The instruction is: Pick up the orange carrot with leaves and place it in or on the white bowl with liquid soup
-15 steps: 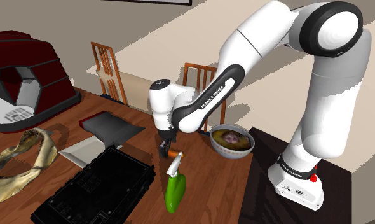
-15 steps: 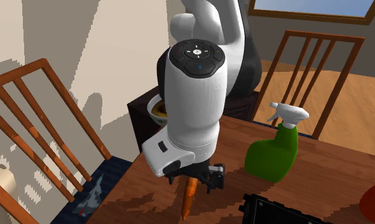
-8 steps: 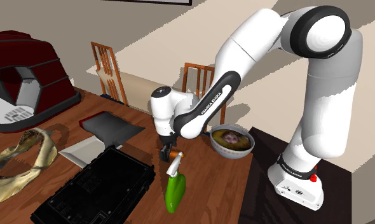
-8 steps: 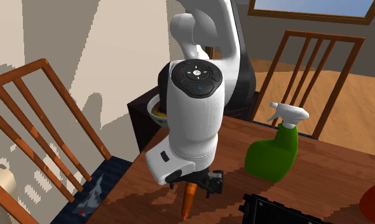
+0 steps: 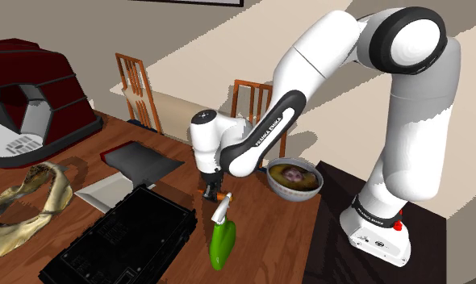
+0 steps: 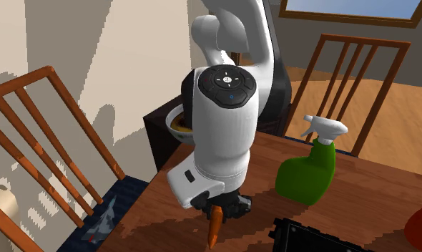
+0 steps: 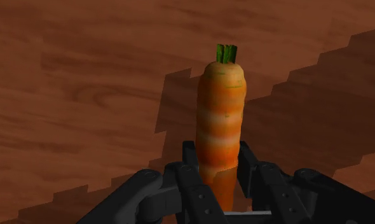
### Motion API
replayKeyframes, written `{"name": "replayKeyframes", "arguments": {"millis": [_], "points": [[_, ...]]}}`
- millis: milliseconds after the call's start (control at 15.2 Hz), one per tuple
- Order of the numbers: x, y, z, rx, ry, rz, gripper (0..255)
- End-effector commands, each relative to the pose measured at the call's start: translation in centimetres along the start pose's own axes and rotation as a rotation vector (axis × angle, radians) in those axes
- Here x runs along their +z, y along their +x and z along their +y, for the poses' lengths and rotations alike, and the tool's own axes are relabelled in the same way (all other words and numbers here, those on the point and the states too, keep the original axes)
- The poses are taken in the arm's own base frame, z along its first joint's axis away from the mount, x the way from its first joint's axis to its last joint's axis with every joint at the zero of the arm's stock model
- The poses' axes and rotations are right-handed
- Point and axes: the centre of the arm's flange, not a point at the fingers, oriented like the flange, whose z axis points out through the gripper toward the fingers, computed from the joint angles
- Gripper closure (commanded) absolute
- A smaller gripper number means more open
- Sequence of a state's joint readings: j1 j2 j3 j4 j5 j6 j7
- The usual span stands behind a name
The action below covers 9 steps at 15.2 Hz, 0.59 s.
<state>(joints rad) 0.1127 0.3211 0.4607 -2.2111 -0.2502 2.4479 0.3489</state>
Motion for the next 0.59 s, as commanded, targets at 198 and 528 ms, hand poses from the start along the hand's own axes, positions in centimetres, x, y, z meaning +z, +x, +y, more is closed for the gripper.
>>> {"name": "replayKeyframes", "arguments": {"millis": [198, 528], "points": [[0.4, 0.0, 0.7, 0.01, -0.003, -0.009, 255], [-0.7, -0.1, 0.7, 0.01, -0.003, -0.009, 255]]}}
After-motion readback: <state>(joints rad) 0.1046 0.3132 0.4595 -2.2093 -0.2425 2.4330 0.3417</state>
